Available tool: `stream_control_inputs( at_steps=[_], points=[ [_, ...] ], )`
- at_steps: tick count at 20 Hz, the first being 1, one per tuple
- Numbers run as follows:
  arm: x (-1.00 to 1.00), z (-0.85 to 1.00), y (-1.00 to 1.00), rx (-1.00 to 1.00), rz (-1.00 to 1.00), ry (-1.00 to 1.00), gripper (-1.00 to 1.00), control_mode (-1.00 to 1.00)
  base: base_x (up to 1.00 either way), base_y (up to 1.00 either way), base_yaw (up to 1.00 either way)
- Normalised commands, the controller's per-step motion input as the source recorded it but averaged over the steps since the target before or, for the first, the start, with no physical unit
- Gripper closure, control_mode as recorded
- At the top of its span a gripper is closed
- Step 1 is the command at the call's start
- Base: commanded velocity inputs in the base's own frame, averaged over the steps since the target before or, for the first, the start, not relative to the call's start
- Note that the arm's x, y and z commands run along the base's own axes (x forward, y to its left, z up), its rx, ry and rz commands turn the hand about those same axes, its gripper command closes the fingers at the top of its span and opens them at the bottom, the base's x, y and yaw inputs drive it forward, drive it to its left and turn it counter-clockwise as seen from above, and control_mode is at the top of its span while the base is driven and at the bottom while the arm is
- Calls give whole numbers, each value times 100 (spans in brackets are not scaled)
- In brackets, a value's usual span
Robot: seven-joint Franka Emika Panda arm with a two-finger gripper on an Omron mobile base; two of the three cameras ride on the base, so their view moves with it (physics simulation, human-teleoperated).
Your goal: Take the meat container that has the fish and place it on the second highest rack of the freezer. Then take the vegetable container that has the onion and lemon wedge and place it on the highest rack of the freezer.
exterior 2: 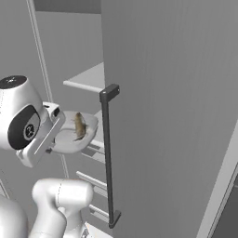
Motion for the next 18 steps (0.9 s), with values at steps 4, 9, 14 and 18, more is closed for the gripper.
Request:
stream_control_inputs(
  at_steps=[4, 9, 14, 18],
  points=[
    [41, -4, 15, 0, 0, 0, 100, -100, 0, 0, 0],
    [29, -20, 6, 0, 0, 0, 100, -100, 0, 0, 0],
    [15, -31, 0, 0, 0, -1, 100, -100, 0, 0, 0],
    [26, -15, 11, 0, 0, -4, 100, -100, 0, 0, 0]
  ],
)
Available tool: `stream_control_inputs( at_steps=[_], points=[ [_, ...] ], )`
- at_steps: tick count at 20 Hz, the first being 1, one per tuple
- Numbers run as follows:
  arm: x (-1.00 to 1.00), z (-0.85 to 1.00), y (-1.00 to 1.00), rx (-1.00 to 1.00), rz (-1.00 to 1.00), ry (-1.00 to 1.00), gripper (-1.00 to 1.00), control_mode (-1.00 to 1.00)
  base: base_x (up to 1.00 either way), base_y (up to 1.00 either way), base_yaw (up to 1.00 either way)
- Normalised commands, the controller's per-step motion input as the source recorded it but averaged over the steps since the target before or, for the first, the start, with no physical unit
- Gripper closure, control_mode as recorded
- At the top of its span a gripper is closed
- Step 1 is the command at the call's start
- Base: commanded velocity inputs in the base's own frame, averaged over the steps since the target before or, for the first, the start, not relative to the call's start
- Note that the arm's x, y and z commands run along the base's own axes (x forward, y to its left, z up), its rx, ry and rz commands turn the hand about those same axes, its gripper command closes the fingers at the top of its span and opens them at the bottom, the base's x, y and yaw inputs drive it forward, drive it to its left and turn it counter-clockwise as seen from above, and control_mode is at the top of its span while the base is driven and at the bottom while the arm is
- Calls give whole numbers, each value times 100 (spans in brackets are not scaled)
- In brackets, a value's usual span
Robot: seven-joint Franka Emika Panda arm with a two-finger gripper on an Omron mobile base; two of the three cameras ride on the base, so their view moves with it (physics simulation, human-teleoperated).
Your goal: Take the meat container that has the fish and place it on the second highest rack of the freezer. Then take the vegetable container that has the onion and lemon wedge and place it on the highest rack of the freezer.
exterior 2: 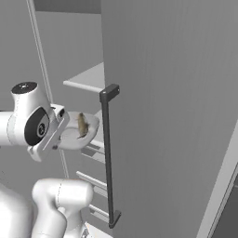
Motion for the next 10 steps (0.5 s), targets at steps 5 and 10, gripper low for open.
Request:
stream_control_inputs(
  at_steps=[5, 10],
  points=[
    [38, -20, 3, 0, 0, -6, 100, -100, 0, 0, 0],
    [37, -22, 1, 0, 0, -7, 100, -100, 0, 0, 0]
  ],
)
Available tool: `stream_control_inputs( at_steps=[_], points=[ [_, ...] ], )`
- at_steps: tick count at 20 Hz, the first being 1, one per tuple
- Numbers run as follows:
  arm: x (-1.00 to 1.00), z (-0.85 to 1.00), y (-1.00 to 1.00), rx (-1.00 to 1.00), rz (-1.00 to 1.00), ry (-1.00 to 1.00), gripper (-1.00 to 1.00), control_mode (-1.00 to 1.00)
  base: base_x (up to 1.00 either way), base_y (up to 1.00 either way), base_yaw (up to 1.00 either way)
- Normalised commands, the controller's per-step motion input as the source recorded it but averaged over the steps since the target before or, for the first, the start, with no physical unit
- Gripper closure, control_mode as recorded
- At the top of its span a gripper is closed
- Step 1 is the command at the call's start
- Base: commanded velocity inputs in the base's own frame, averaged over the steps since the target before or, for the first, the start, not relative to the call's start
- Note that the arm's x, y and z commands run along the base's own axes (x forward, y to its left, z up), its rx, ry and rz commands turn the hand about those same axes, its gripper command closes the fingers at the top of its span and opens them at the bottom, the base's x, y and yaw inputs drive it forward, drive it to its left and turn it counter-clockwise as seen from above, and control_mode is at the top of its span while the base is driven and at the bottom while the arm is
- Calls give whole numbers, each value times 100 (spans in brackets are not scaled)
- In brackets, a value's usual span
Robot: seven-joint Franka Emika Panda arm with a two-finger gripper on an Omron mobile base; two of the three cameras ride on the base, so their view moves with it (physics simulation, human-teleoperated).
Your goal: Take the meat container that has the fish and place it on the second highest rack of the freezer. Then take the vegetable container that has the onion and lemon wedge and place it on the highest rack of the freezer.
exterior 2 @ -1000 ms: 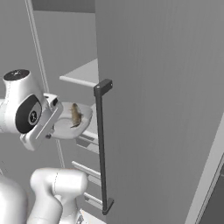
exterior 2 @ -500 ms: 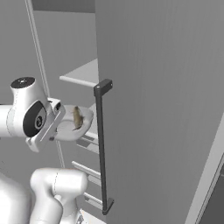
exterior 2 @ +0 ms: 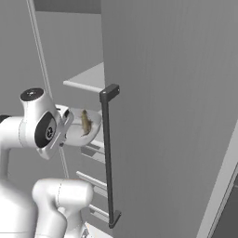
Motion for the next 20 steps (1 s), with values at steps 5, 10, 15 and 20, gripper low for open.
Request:
stream_control_inputs(
  at_steps=[5, 10, 15, 20],
  points=[
    [35, -18, 2, 0, 0, -2, 100, -100, 0, 0, 0],
    [41, -23, 0, 0, 0, 0, 100, -100, 0, 0, 0],
    [57, -18, -1, 0, 0, 0, 100, -100, 0, 0, 0],
    [61, -24, -10, 0, -3, 0, 100, -100, 0, 0, 0]
  ],
)
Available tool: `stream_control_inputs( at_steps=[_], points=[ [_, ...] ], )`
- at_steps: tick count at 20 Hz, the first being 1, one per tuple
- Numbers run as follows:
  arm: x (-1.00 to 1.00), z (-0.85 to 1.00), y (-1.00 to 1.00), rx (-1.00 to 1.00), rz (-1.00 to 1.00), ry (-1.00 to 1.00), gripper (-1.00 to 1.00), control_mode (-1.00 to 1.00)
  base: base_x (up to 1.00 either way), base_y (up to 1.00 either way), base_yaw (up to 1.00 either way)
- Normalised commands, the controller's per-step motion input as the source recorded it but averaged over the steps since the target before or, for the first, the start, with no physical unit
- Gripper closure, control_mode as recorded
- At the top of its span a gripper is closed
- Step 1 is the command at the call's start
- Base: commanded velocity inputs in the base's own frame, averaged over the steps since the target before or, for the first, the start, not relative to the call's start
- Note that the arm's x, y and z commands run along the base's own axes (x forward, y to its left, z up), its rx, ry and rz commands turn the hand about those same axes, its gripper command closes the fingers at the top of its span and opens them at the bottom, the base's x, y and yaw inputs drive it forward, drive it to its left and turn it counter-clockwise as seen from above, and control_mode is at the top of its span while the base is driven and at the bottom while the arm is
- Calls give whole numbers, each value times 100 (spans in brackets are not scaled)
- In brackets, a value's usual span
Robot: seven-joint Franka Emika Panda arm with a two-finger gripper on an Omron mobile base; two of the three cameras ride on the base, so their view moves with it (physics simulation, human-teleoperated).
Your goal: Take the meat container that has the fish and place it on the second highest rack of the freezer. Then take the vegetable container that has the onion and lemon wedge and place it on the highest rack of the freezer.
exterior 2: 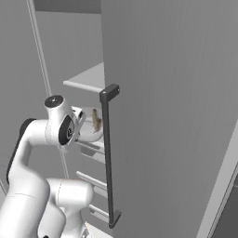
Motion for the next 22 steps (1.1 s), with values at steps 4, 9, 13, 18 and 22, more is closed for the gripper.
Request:
stream_control_inputs(
  at_steps=[4, 9, 13, 18, 22],
  points=[
    [43, -39, -13, 0, -3, 0, 100, -100, 0, 0, 0],
    [28, -33, -5, -1, -2, 0, 100, -100, 0, 0, 0],
    [43, -19, 0, -1, 0, 0, 100, -100, 0, 0, 0],
    [31, -21, -2, 0, 0, 0, 100, -100, 0, 0, 0],
    [35, -22, -6, 0, 0, 0, 100, -100, 0, 0, 0]
  ],
)
